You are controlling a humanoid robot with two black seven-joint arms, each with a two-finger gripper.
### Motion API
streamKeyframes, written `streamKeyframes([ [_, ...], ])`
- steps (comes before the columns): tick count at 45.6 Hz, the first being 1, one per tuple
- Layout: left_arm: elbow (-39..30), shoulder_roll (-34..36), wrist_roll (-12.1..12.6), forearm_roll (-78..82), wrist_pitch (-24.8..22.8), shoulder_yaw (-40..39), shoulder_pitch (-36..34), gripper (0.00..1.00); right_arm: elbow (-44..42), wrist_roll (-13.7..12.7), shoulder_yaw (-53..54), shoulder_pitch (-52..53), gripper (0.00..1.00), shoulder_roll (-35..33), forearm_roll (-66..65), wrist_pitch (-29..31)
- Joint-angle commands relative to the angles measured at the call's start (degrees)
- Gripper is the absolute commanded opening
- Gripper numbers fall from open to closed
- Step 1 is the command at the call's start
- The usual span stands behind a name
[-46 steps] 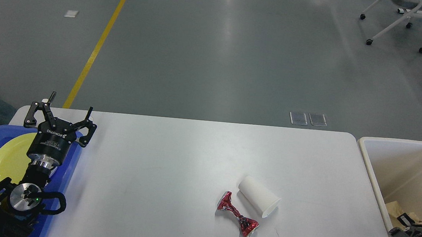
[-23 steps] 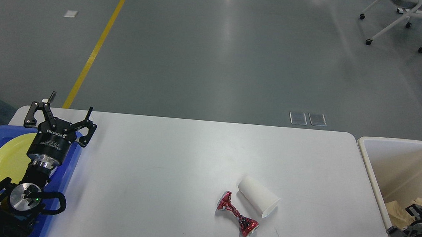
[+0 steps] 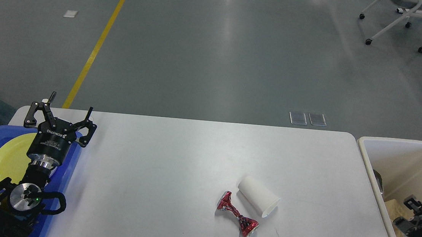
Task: Tidy desktop
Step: 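Raise the right gripper out of the white bin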
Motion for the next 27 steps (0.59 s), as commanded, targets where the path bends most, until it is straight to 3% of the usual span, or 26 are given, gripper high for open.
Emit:
streamKeyframes([
  [1, 0.0, 0.0, 0.0, 0.0, 0.0, 0.0, 0.0, 0.96, 5.3, -0.3, 0.1, 7.7, 1.00, -5.5, -6.8, 12.1],
  [11, 0.0, 0.0, 0.0, 0.0, 0.0, 0.0, 0.0, 0.96, 12.0, -0.6, -1.3, 19.2, 1.00, -6.9, -22.1, 30.2],
  [18, 0.0, 0.0, 0.0, 0.0, 0.0, 0.0, 0.0, 0.96, 18.3, -0.6, -8.8, 32.6, 1.00, -7.3, -23.7, 43.1],
  [27, -0.1, 0.0, 0.0, 0.0, 0.0, 0.0, 0.0, 0.96, 25.7, -0.6, -16.7, 50.9, 1.00, -2.4, -23.3, 57.5],
])
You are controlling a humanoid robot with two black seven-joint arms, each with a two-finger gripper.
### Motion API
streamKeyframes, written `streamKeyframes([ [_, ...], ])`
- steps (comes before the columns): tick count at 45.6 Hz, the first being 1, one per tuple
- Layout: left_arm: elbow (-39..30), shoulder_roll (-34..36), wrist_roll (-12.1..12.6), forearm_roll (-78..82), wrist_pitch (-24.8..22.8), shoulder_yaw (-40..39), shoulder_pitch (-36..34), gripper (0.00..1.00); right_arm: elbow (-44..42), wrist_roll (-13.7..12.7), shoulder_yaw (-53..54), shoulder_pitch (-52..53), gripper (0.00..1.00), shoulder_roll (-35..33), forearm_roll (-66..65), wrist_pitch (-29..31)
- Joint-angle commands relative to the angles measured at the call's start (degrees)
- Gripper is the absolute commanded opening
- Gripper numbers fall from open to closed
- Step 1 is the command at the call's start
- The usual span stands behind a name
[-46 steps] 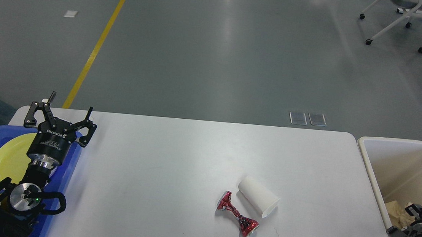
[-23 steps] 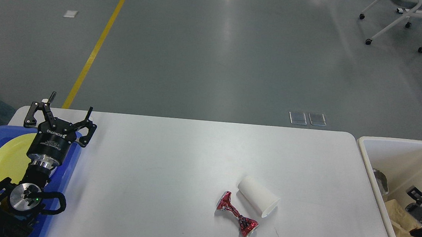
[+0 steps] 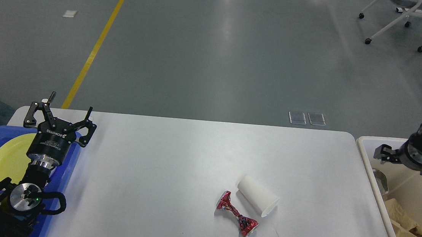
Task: Tidy desktop
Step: 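Raise the right gripper out of the white bin, then lower the right gripper onto the white cup and red wrapper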
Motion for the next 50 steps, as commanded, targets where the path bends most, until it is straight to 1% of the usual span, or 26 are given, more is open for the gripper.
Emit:
streamKeyframes([
  [1, 0.0, 0.0, 0.0, 0.0, 0.0, 0.0, 0.0, 0.96, 6.4, 0.0, -3.9, 11.4, 1.00, 2.4, 0.4, 8.5],
  [5, 0.0, 0.0, 0.0, 0.0, 0.0, 0.0, 0.0, 0.96, 11.5, 0.1, -4.8, 16.7, 1.00, 3.1, 3.4, 10.9],
  [10, 0.0, 0.0, 0.0, 0.0, 0.0, 0.0, 0.0, 0.96, 18.4, 0.2, -8.3, 22.7, 1.00, 7.0, 10.4, 14.3],
  [17, 0.0, 0.0, 0.0, 0.0, 0.0, 0.0, 0.0, 0.96, 30.6, 0.1, -13.9, 33.8, 1.00, 10.0, 19.3, 16.1],
  [24, 0.0, 0.0, 0.0, 0.0, 0.0, 0.0, 0.0, 0.96, 38.4, 0.0, -14.9, 44.8, 1.00, 11.7, 22.9, 19.3],
  [27, 0.0, 0.0, 0.0, 0.0, 0.0, 0.0, 0.0, 0.96, 41.1, 0.1, -15.5, 52.1, 1.00, 11.5, 26.4, 19.6],
  [35, 0.0, 0.0, 0.0, 0.0, 0.1, 0.0, 0.0, 0.96, 48.6, 0.4, -17.6, 62.3, 1.00, 11.5, 32.5, 19.5],
  [43, 0.0, 0.0, 0.0, 0.0, 0.0, 0.0, 0.0, 0.96, 53.0, 0.8, -19.3, 67.9, 1.00, 12.2, 36.9, 18.8],
  [45, 0.0, 0.0, 0.0, 0.0, 0.0, 0.0, 0.0, 0.96, 53.3, 1.2, -21.2, 68.2, 1.00, 12.9, 37.9, 17.9],
  [47, 0.0, 0.0, 0.0, 0.0, 0.0, 0.0, 0.0, 0.96, 53.3, 2.4, -23.4, 68.2, 1.00, 13.6, 38.1, 16.6],
  [50, 0.0, 0.0, 0.0, 0.0, 0.0, 0.0, 0.0, 0.96, 53.3, 6.0, -26.3, 68.2, 1.00, 14.4, 38.2, 14.7],
])
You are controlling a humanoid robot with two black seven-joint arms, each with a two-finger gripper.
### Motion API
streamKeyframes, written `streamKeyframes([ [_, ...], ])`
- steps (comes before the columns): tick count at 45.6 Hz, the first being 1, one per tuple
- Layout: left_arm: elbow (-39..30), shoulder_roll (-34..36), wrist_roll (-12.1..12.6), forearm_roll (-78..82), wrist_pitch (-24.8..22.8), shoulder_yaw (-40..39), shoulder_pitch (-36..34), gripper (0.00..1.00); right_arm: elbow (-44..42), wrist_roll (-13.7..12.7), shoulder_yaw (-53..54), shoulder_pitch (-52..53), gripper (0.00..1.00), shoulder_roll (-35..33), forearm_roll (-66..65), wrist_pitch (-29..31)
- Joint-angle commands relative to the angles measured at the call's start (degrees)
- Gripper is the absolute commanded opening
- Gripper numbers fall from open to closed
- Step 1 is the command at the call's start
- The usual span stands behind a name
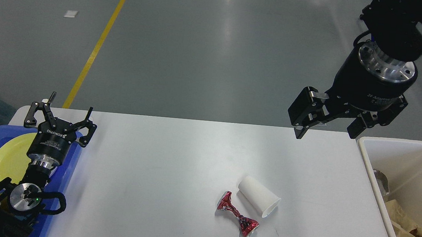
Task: Tidy desktop
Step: 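Lower the right gripper onto the white cup and red wrapper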
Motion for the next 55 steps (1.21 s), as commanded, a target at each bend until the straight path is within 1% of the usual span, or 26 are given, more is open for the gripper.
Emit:
streamKeyframes([
  [1, 0.0, 0.0, 0.0, 0.0, 0.0, 0.0, 0.0, 0.96, 0.2, 5.7, -5.4, 0.2, 1.00, 1.6, 0.3, -3.1],
  [2, 0.0, 0.0, 0.0, 0.0, 0.0, 0.0, 0.0, 0.96, 0.2, 7.0, -6.0, 0.2, 1.00, 1.9, 0.1, -3.0],
  [4, -0.1, 0.0, 0.0, 0.0, 0.0, 0.0, 0.0, 0.96, 0.5, 8.5, -6.4, 0.3, 1.00, 2.3, 0.0, -2.8],
  [6, 0.0, 0.0, 0.0, 0.0, 0.0, 0.0, 0.0, 0.96, 1.3, 9.0, -6.3, 0.2, 1.00, 2.3, -0.1, -2.6],
  [9, -0.1, 0.0, 0.0, 0.0, 0.0, 0.0, 0.0, 0.96, 2.5, 8.8, -5.9, 0.1, 1.00, 2.5, -0.2, -2.6],
  [19, 0.0, 0.0, 0.0, 0.0, 0.0, 0.0, 0.0, 0.96, 2.2, 8.8, -3.9, -3.8, 1.00, 4.7, 1.0, -2.7],
  [23, 0.0, 0.0, 0.0, 0.0, 0.0, 0.0, 0.0, 0.96, 1.3, 8.8, -0.4, -8.2, 1.00, 4.9, 0.9, -3.5],
  [26, 0.0, 0.0, 0.0, 0.0, 0.0, 0.0, 0.0, 0.96, -1.2, 8.8, 2.2, -13.2, 1.00, 5.7, 0.2, -4.7],
  [28, -0.1, 0.0, 0.0, 0.0, 0.0, 0.0, 0.0, 0.96, -4.3, 8.6, 3.6, -18.6, 1.00, 7.8, -0.5, -6.9],
  [30, 0.0, 0.0, 0.0, 0.0, 0.0, 0.0, 0.0, 0.96, -5.4, 8.5, 4.4, -21.6, 1.00, 9.4, -1.3, -9.0],
  [32, -0.1, 0.0, 0.0, 0.0, 0.0, 0.0, 0.0, 0.96, -5.6, 8.4, 5.2, -23.9, 1.00, 10.2, -3.4, -12.0],
  [36, 0.0, 0.0, 0.0, 0.0, 0.0, 0.0, 0.0, 0.96, -5.4, 8.5, 6.2, -28.3, 1.00, 10.9, -9.0, -20.3],
  [41, 0.0, 0.0, 0.0, 0.0, 0.0, 0.0, 0.0, 0.96, -5.4, 8.5, 8.1, -33.7, 1.00, 12.8, -18.8, -27.2],
  [47, 0.0, 0.0, 0.0, 0.0, 0.0, 0.0, 0.0, 0.96, -5.7, 9.0, 10.2, -39.7, 0.97, 13.0, -32.4, -33.2],
  [51, 0.0, 0.0, 0.0, 0.0, 0.0, 0.0, 0.0, 0.96, -6.1, 9.2, 10.3, -42.7, 0.97, 12.9, -40.3, -35.8],
  [54, 0.0, 0.0, 0.0, 0.0, 0.0, 0.0, 0.0, 0.96, -9.1, 9.3, 10.4, -45.6, 0.97, 13.0, -43.5, -37.2],
  [55, 0.0, 0.0, 0.0, 0.0, 0.0, 0.0, 0.0, 0.96, -11.8, 9.3, 10.4, -47.3, 0.96, 13.2, -44.1, -37.5],
])
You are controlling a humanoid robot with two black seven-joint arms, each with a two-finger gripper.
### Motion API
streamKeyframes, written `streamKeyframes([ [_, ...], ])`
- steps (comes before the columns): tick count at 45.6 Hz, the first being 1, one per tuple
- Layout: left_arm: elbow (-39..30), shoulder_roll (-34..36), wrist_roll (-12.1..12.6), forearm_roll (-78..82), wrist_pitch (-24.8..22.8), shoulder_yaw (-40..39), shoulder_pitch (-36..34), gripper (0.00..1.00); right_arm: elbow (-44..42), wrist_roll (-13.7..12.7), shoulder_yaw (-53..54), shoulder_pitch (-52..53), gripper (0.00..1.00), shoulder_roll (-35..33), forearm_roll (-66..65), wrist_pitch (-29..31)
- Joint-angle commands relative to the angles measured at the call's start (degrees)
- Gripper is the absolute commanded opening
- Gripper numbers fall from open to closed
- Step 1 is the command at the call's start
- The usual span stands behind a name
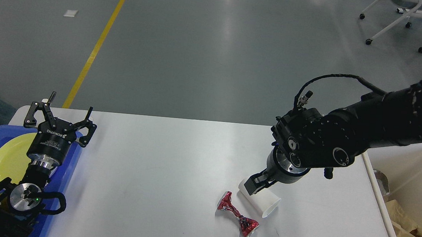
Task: Tidy desktop
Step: 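Lower the right gripper onto the white cup and red wrapper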
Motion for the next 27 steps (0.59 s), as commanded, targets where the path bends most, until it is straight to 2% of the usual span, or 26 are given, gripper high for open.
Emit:
streamKeyframes([
  [1, 0.0, 0.0, 0.0, 0.0, 0.0, 0.0, 0.0, 0.96, -7.3, 0.1, 0.1, -6.3, 0.96, 0.7, -5.4, -2.2],
  [10, 0.0, 0.0, 0.0, 0.0, 0.0, 0.0, 0.0, 0.96, -17.8, 0.1, 0.0, -14.4, 0.97, 4.7, -6.0, -2.2],
  [27, 0.0, 0.0, 0.0, 0.0, 0.0, 0.0, 0.0, 0.96, -21.9, -0.4, -0.9, -22.3, 0.97, 7.1, -5.7, -4.6],
])
